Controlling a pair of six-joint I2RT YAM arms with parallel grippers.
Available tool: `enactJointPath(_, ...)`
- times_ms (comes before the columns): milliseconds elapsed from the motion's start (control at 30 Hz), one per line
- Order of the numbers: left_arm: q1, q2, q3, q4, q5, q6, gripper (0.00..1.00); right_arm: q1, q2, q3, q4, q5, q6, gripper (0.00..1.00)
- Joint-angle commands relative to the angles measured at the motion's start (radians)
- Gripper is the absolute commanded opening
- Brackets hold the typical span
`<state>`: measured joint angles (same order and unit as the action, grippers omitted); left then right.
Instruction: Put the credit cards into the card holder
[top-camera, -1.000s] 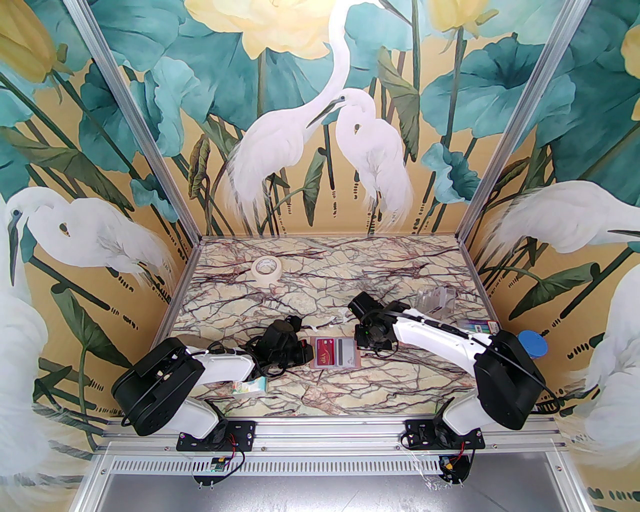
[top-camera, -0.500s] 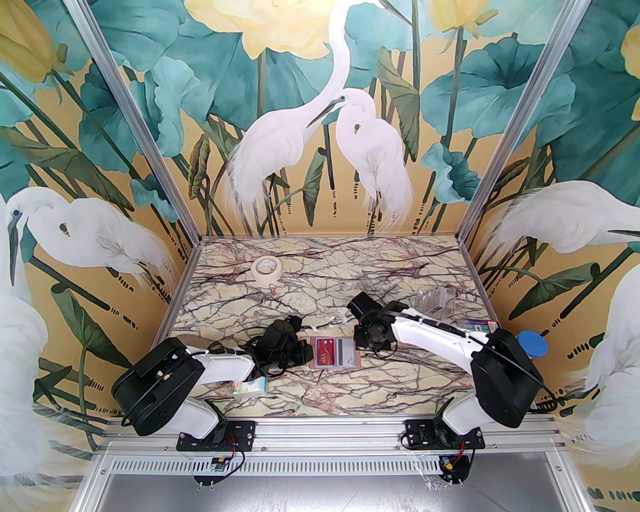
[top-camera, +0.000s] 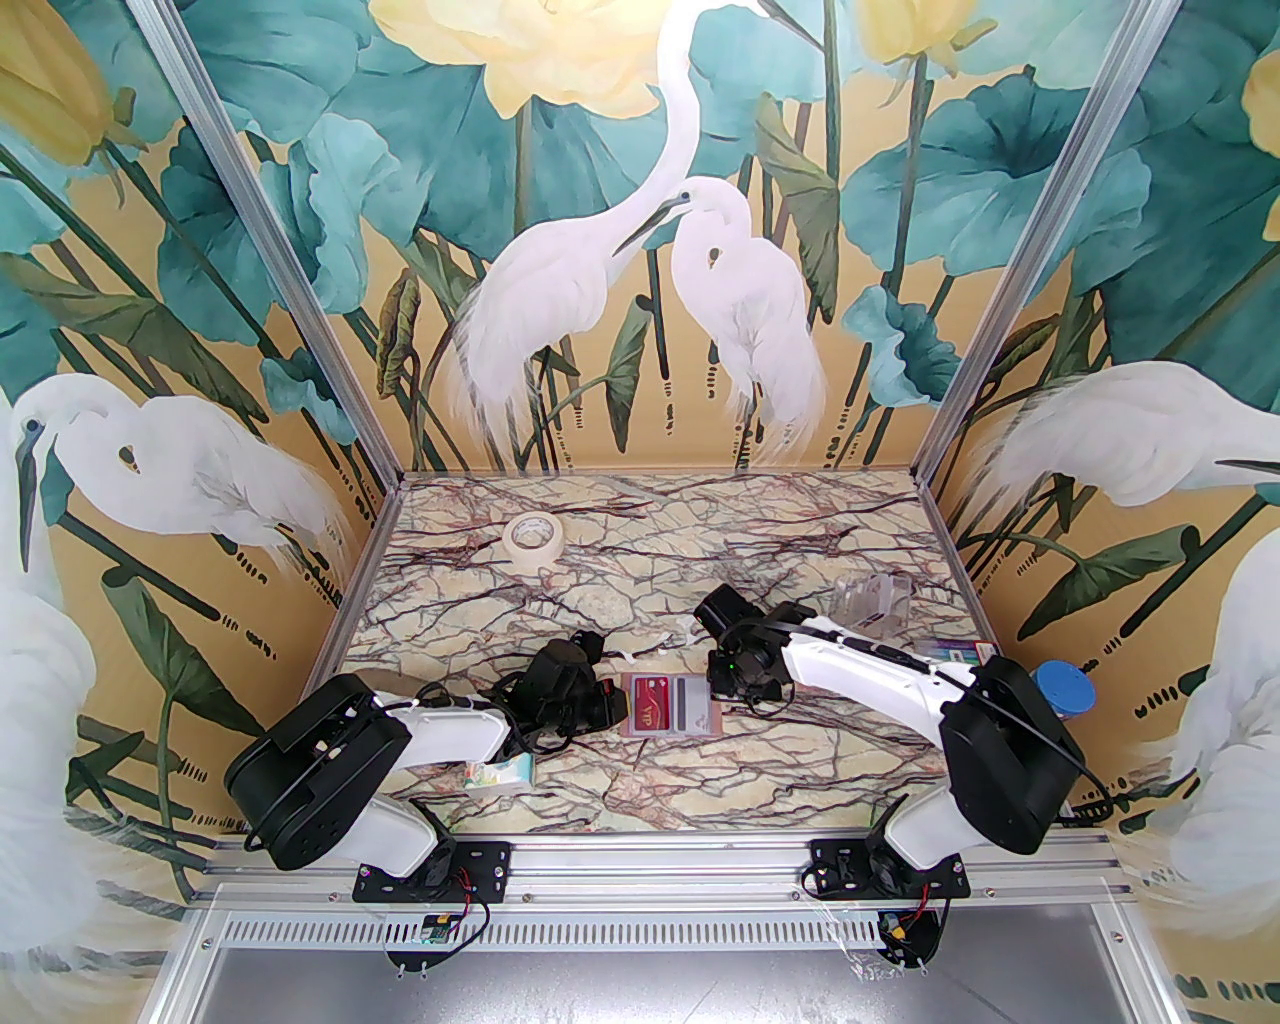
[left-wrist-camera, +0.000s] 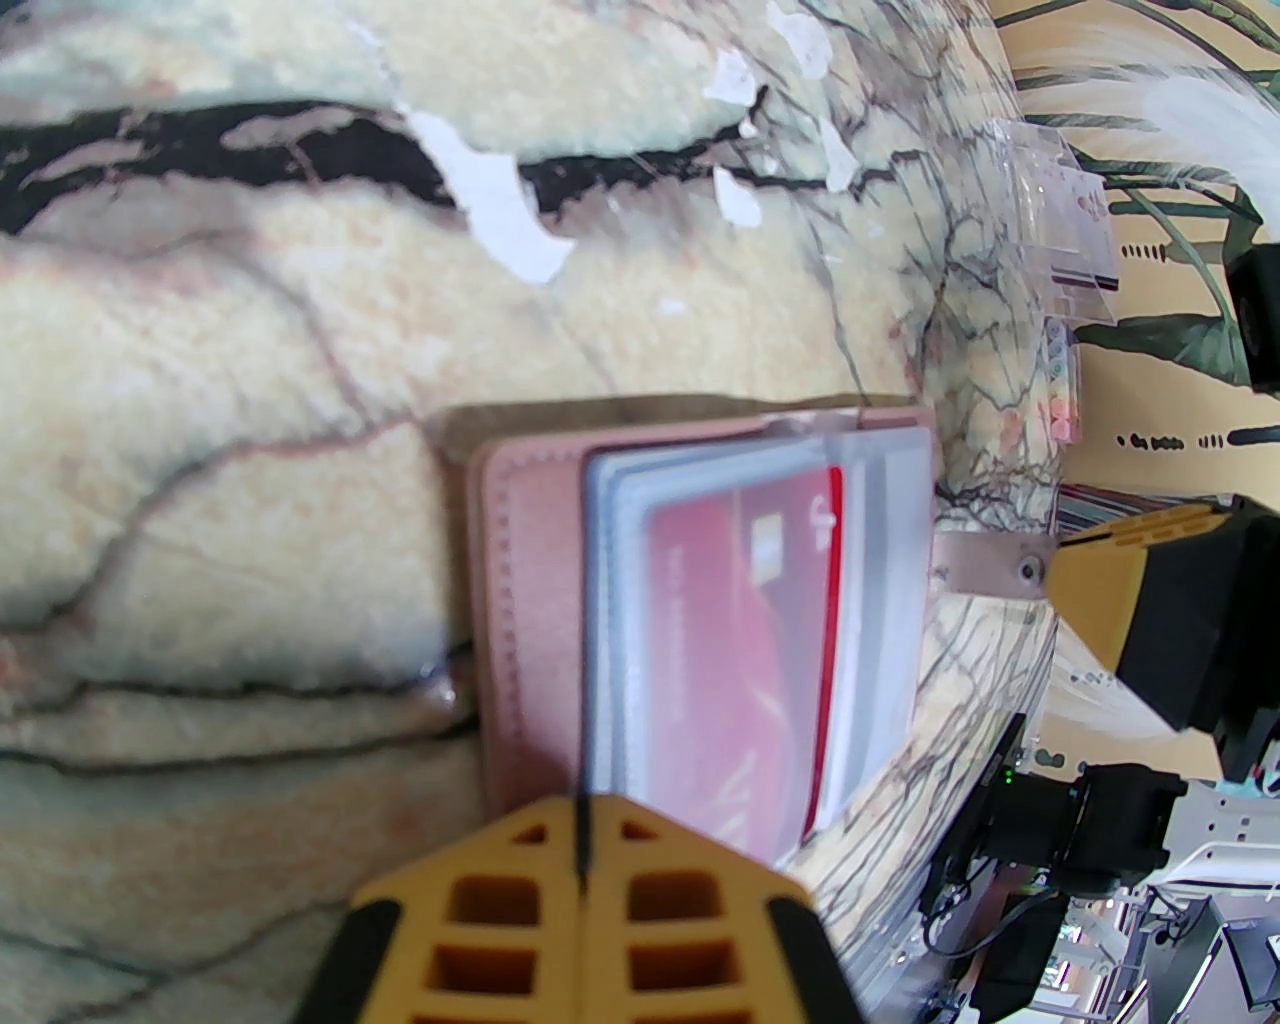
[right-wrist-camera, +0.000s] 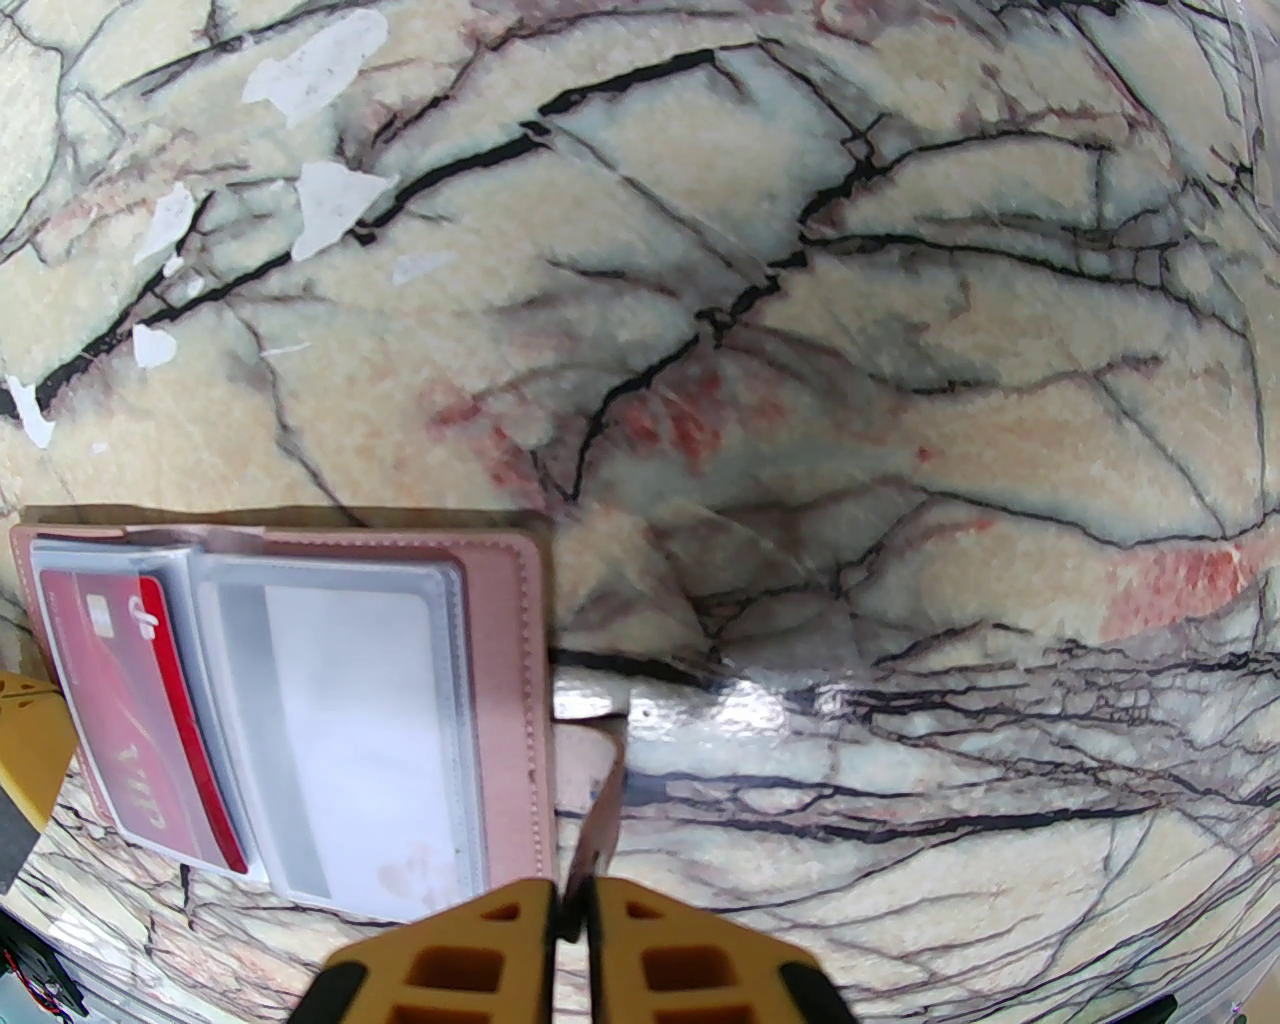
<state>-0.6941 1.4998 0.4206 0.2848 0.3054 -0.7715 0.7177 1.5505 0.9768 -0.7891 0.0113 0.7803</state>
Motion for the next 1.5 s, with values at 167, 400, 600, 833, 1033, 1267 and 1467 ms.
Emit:
enactJointPath(167, -0.005, 0.03, -0.008, -0.034, -0.015, -0.002, 0.0, 0.001, 0.01, -0.01, 0.004, 0.012, -0.015, 0.12)
enactJointPath(400, -0.005, 0.031, -0.007, -0.034, -0.015, -0.002, 0.0, 0.001, 0.0, -0.008, 0.0, 0.013, -0.015, 0.1)
enactJointPath(600, -0.004, 0.032, -0.009, -0.034, -0.015, -0.002, 0.0, 0.0, -0.013, -0.012, 0.002, 0.012, -0.016, 0.06)
enactJointPath(833, -0.004, 0.032, -0.009, -0.034, -0.015, -0.002, 0.0, 0.0, -0.028, -0.024, 0.024, -0.005, -0.024, 0.0)
enactJointPath(1033, -0.004, 0.022, -0.01, -0.037, -0.017, -0.003, 0.0, -0.003, -0.029, -0.03, 0.043, -0.026, -0.037, 0.0)
enactJointPath(1267, -0.005, -0.05, -0.002, -0.088, -0.022, 0.006, 0.21, -0.004, -0.038, -0.038, 0.065, -0.043, -0.039, 0.0)
enactJointPath(1467, -0.005, -0.118, 0.008, -0.162, -0.041, 0.014, 0.39, -0.006, -0.033, -0.044, 0.079, -0.058, -0.039, 0.0)
